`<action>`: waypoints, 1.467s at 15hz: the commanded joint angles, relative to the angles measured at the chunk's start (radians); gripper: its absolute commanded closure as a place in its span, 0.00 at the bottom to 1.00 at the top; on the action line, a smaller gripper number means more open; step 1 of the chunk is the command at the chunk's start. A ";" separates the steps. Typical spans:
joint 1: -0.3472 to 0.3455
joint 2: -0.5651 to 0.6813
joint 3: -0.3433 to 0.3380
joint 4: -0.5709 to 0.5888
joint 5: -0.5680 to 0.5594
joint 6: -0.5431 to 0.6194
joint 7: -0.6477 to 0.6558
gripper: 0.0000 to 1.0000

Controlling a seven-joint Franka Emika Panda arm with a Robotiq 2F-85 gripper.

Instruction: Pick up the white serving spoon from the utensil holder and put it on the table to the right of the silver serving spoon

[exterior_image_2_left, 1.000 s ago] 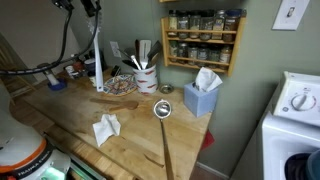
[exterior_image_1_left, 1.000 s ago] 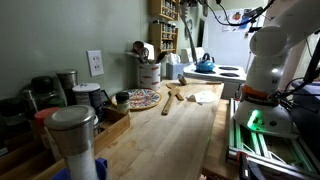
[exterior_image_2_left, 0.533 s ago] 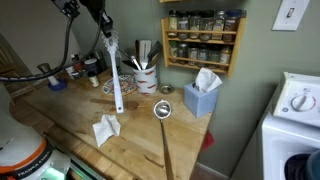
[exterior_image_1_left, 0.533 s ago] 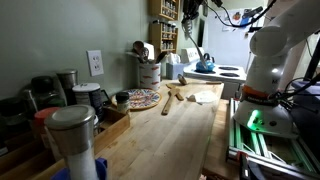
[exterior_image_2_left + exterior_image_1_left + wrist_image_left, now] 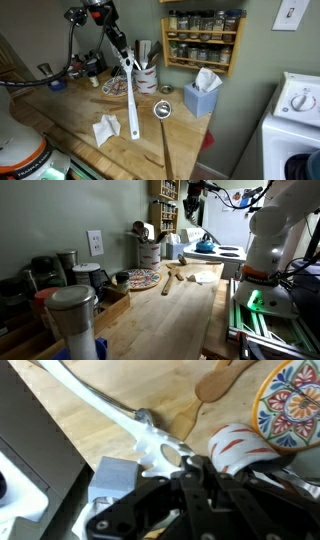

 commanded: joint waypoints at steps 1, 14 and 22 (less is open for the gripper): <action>-0.002 0.055 0.047 -0.028 -0.134 -0.016 0.115 0.97; 0.042 0.143 0.073 -0.068 -0.188 0.003 0.186 0.97; 0.005 0.343 0.031 -0.004 -0.336 0.128 0.371 0.97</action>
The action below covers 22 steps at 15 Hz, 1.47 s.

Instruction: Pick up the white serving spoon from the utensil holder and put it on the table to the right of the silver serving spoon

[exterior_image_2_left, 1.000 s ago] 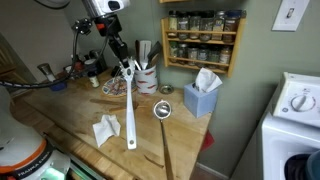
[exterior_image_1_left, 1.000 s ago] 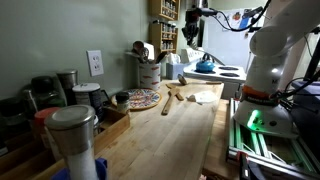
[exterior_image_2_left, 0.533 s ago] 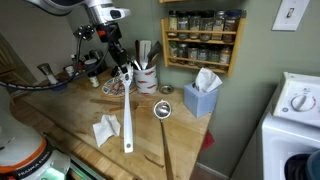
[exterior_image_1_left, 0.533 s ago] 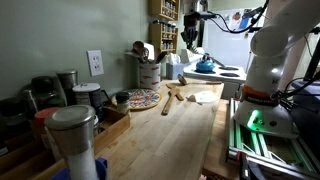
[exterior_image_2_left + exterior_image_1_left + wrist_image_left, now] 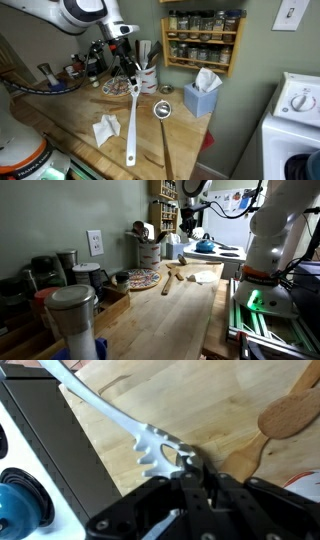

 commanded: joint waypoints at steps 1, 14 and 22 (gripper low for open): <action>-0.020 0.124 -0.049 0.063 -0.045 0.104 0.057 0.97; 0.012 0.586 -0.209 0.368 -0.077 0.283 0.031 0.97; 0.069 0.755 -0.277 0.451 -0.045 0.326 0.053 0.97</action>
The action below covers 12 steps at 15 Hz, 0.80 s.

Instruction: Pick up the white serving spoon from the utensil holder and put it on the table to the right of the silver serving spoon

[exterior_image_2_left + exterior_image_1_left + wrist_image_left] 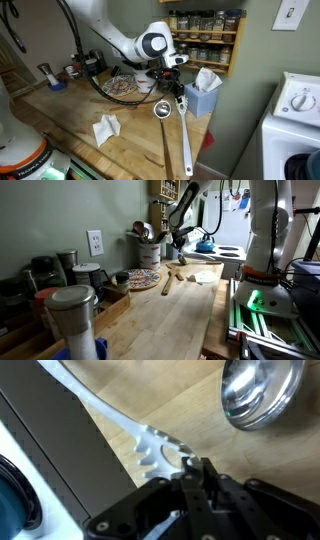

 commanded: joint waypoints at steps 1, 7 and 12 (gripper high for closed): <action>0.032 0.066 -0.040 0.031 0.027 0.027 0.012 0.97; 0.050 0.109 -0.046 0.039 0.072 0.028 0.003 0.97; 0.064 0.112 -0.046 0.039 0.085 0.027 0.001 0.97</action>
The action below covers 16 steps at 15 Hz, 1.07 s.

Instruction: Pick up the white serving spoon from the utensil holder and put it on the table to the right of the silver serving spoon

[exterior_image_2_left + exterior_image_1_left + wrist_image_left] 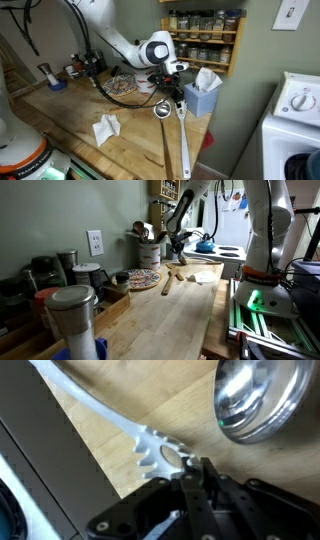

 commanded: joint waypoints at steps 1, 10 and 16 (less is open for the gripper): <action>0.019 0.013 -0.008 0.002 0.055 0.017 -0.011 0.77; 0.028 -0.135 -0.002 -0.072 0.134 0.023 -0.064 0.04; -0.007 -0.402 0.003 -0.207 0.234 -0.160 -0.222 0.00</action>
